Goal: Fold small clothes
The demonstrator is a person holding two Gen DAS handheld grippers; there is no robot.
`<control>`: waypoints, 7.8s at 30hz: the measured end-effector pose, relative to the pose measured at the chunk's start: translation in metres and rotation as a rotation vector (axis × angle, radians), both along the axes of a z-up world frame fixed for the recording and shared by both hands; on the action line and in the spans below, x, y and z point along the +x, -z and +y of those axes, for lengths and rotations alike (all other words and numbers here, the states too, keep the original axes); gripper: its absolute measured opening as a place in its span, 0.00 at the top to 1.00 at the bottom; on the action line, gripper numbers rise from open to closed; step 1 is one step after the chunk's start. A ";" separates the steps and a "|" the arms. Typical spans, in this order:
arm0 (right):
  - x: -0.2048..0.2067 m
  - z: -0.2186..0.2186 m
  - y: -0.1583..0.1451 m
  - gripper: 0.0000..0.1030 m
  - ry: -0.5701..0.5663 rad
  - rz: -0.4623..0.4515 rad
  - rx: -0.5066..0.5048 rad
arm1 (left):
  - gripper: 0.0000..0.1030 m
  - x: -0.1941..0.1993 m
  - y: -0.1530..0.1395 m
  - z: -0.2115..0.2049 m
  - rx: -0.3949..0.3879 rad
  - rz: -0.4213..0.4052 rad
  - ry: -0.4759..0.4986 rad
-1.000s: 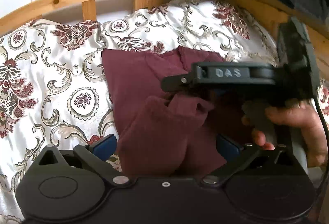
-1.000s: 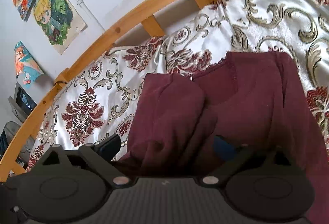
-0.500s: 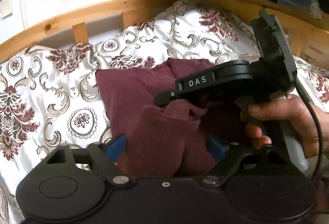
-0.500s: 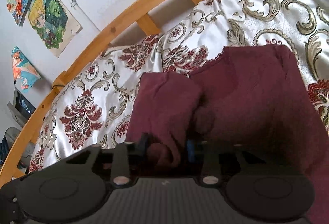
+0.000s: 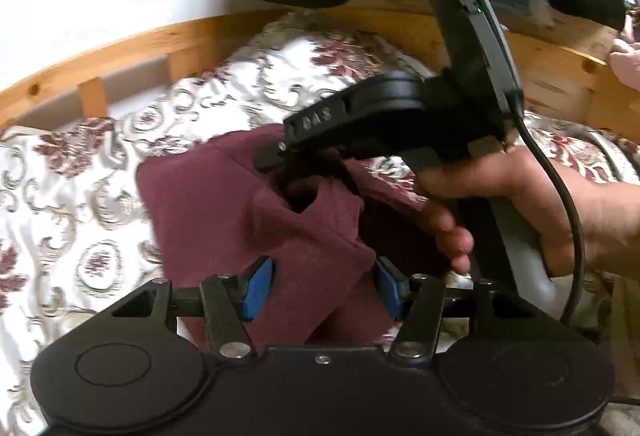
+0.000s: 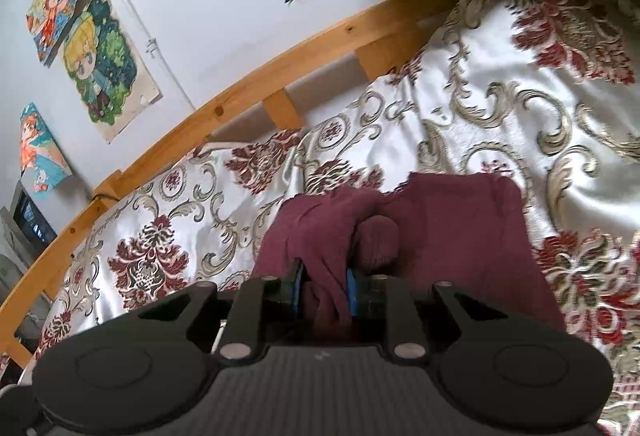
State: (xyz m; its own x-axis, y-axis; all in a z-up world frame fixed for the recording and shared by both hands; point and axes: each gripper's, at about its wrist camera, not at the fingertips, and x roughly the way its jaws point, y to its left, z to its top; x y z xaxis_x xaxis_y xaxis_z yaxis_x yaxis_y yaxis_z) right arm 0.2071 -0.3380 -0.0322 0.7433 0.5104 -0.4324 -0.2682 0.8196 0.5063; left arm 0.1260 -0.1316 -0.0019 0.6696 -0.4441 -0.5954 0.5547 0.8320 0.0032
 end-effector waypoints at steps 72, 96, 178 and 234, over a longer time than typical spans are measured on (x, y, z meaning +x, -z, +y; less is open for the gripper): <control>-0.019 -0.043 -0.010 0.86 0.222 0.047 -0.073 | 0.77 0.006 0.013 -0.034 -0.247 0.037 0.062; -0.018 -0.054 0.006 0.54 0.286 0.127 -0.142 | 0.01 0.027 0.001 0.058 -0.437 0.122 -0.339; -0.030 -0.074 0.031 0.04 0.291 0.228 0.070 | 0.01 0.043 0.052 0.042 -0.211 0.463 -0.374; 0.018 -0.045 0.015 0.72 0.180 0.001 0.016 | 0.65 0.069 0.040 0.059 -0.487 0.455 -0.361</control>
State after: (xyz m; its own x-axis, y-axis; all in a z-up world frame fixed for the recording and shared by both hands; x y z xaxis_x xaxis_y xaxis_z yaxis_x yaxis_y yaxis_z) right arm 0.2249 -0.3833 -0.0467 0.8229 0.3760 -0.4259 -0.1173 0.8460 0.5201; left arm 0.1948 -0.0727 -0.0421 0.5582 -0.5273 -0.6406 0.1062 0.8111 -0.5751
